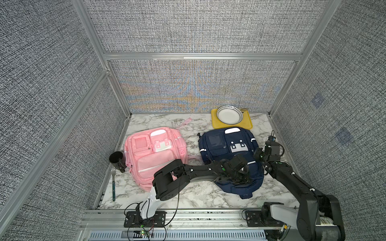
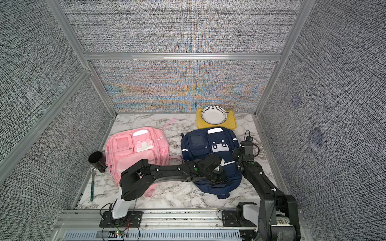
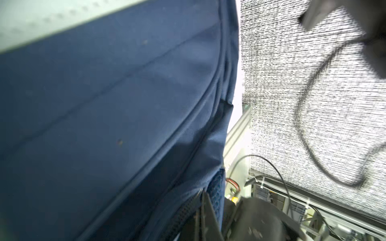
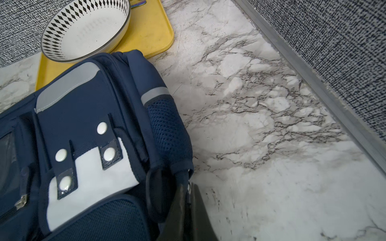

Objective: Zip up the backpack
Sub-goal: Place the backpack at the center of the board, then move the backpack to the center of the board.

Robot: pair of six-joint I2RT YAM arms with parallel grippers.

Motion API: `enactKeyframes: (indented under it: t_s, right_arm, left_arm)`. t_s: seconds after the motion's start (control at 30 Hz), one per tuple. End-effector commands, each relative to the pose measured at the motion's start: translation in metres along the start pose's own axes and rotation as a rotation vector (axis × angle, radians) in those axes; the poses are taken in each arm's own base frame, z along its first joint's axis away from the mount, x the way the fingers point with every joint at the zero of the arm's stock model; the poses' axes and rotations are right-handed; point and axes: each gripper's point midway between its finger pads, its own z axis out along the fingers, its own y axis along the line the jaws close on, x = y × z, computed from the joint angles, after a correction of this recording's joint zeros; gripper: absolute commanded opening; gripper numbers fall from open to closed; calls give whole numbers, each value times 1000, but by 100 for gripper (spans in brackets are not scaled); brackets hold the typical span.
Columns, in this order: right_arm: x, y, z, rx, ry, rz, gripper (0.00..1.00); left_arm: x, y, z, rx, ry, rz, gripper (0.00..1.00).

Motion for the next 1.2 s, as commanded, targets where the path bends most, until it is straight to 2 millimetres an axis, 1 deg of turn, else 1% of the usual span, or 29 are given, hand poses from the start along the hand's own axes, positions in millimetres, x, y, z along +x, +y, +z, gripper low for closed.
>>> enactKeyframes:
  t_s: [0.0, 0.03, 0.1, 0.13, 0.17, 0.2, 0.3, 0.4, 0.43, 0.5, 0.57, 0.6, 0.63, 0.67, 0.7, 0.77, 0.83, 0.9, 0.93, 1.0, 1.07, 1.17]
  right_arm:
    - [2, 10, 1, -58, 21, -27, 17]
    - [4, 10, 1, -58, 25, -29, 21]
    - [7, 10, 0, -64, 25, -33, 22]
    - [6, 10, -1, -62, 20, -31, 28]
    - [7, 8, -2, -58, 15, -29, 38]
    - [5, 8, -4, -57, 6, -29, 48]
    - [-2, 10, -13, -74, -27, -22, 67]
    - [-12, 14, -27, -101, -64, -8, 74]
    - [-14, 15, -32, -109, -75, -4, 76]
    - [-19, 20, -45, -145, -98, 5, 80]
    - [-21, 29, -56, -194, -114, 5, 84]
    - [-22, 33, -61, -216, -121, 5, 86]
    - [-22, 38, -66, -233, -127, 3, 88]
    - [-23, 44, -71, -255, -140, -1, 89]
    - [-25, 52, -77, -286, -156, -10, 90]
    - [-28, 69, -88, -350, -191, -33, 91]
    - [-32, 86, -100, -422, -234, -63, 93]
    - [-36, 102, -111, -483, -286, -108, 94]
    - [-37, 108, -114, -505, -307, -129, 94]
    - [-37, 119, -117, -542, -349, -170, 95]
    - [-35, 130, -117, -576, -365, -204, 97]
    - [-31, 145, -110, -582, -389, -284, 97]
  left_arm:
    - [-15, 3, 4, -14, -34, 70, 0]
    - [-18, 8, 4, -32, -36, 73, 4]
    - [-22, 18, 2, -67, -38, 86, 17]
    - [-25, 20, 1, -77, -42, 95, 28]
    - [-25, 22, 1, -90, -39, 105, 41]
    - [-27, 22, 0, -99, -36, 116, 48]
    - [-31, 25, -1, -128, -34, 149, 55]
    - [-31, 24, -6, -140, -27, 178, 58]
    - [-31, 23, -10, -146, -28, 191, 60]
    - [-29, 27, -21, -188, -38, 216, 67]
    - [-28, 32, -37, -224, -54, 237, 71]
    - [-26, 35, -46, -245, -64, 247, 74]
    - [-26, 37, -57, -265, -79, 261, 83]
    - [-26, 37, -73, -289, -106, 280, 94]
    - [-26, 39, -88, -325, -133, 298, 100]
    - [-28, 48, -117, -405, -187, 334, 100]
    - [-34, 57, -153, -495, -267, 342, 100]
    - [-42, 71, -191, -579, -343, 346, 100]
    - [-45, 77, -208, -609, -374, 347, 100]
    - [-54, 91, -245, -678, -459, 347, 100]
    - [-61, 102, -276, -727, -523, 351, 100]
    - [-68, 121, -333, -879, -639, 380, 100]
